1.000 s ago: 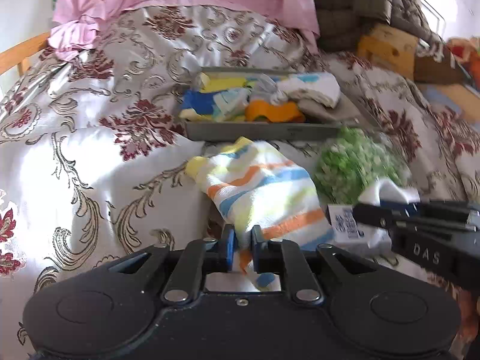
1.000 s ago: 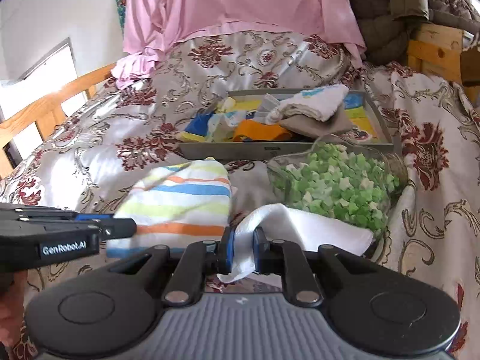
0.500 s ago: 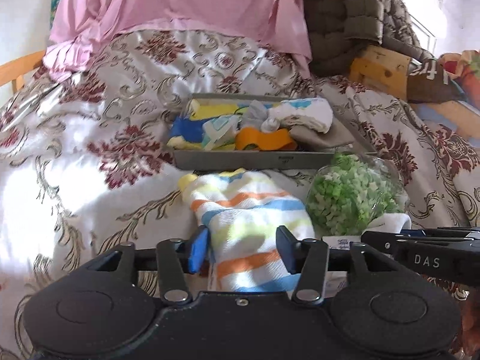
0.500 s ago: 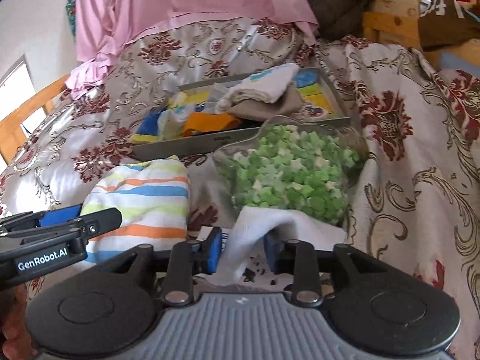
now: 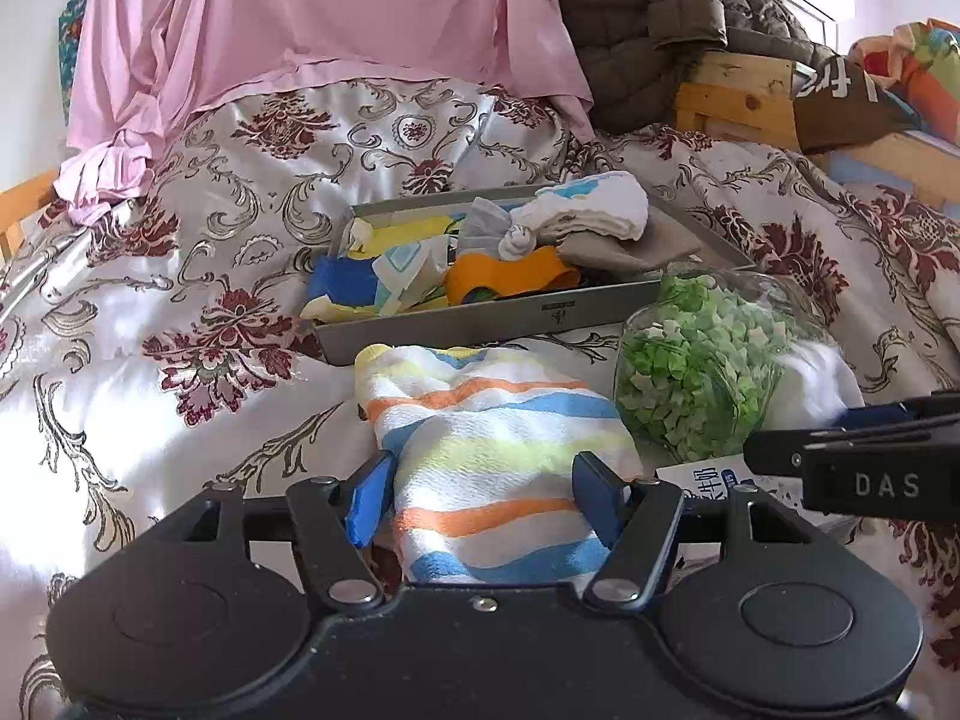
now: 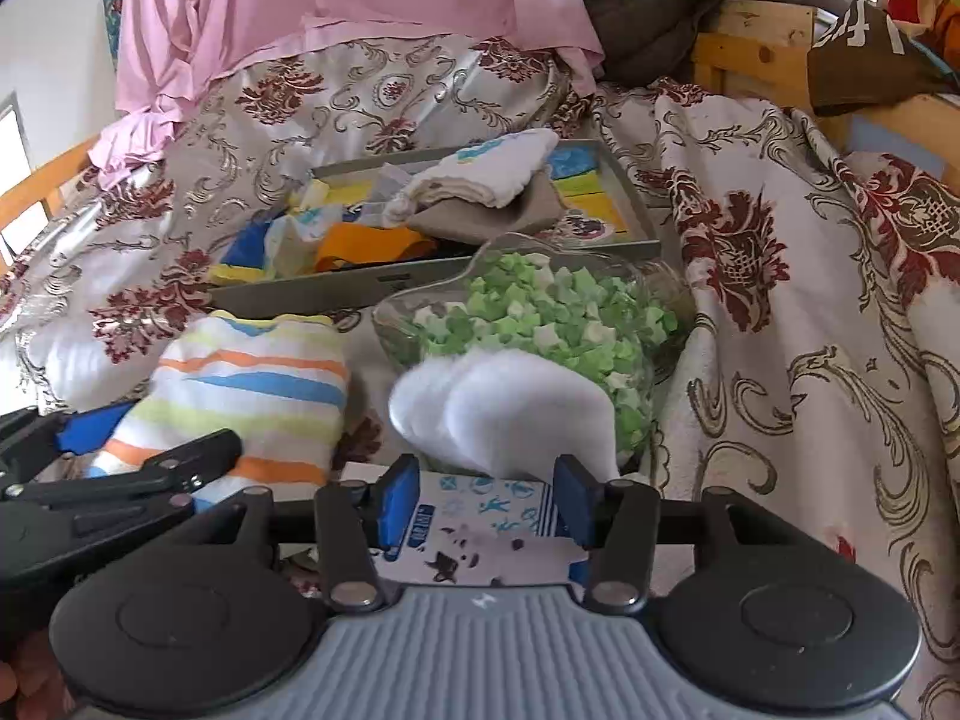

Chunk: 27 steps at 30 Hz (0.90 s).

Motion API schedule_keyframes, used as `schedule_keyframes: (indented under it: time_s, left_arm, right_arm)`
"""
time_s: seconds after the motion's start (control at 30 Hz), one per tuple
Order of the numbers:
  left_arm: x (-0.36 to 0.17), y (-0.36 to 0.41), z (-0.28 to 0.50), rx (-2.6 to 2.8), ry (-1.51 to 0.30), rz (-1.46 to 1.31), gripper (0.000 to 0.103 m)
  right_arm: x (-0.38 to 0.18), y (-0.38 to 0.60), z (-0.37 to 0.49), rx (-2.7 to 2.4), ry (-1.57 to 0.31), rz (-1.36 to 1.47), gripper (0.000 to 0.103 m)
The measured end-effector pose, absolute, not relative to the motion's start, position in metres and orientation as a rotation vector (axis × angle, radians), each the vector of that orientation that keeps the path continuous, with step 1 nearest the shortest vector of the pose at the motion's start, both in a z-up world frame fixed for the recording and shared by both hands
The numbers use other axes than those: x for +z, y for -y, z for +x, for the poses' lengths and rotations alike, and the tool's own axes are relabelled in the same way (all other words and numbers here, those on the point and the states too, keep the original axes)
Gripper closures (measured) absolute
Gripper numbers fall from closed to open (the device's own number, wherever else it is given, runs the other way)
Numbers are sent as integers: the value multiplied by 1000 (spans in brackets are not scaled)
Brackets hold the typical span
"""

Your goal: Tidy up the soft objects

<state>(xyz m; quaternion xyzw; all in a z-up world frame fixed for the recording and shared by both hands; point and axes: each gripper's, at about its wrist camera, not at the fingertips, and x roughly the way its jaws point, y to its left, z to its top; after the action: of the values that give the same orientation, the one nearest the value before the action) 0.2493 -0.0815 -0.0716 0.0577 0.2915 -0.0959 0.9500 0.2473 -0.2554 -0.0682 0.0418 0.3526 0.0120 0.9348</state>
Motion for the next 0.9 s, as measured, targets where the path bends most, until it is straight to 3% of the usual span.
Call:
schedule_keyframes:
  time_s: [0.17,0.23,0.33,0.47,0.9]
  left_arm:
    - [-73,85,246,-172,-565,186,55]
    - [-72,86,245,-180,-556,198,78]
    - [-72,89,241,-194,-545,220,84]
    - [-71,93,234,-192,-510,247,87]
    - [-46,91,211,-170,-327,225,88]
  right_arm:
    - [-68,259,247,2,-698,90,63]
    - [-66,260,246,-2,-681,88,71]
    - [-63,260,245,1,-649,76,82]
    - [-59,254,241,17,-603,30,94]
    - [-45,242,228,53,-476,-53,97]
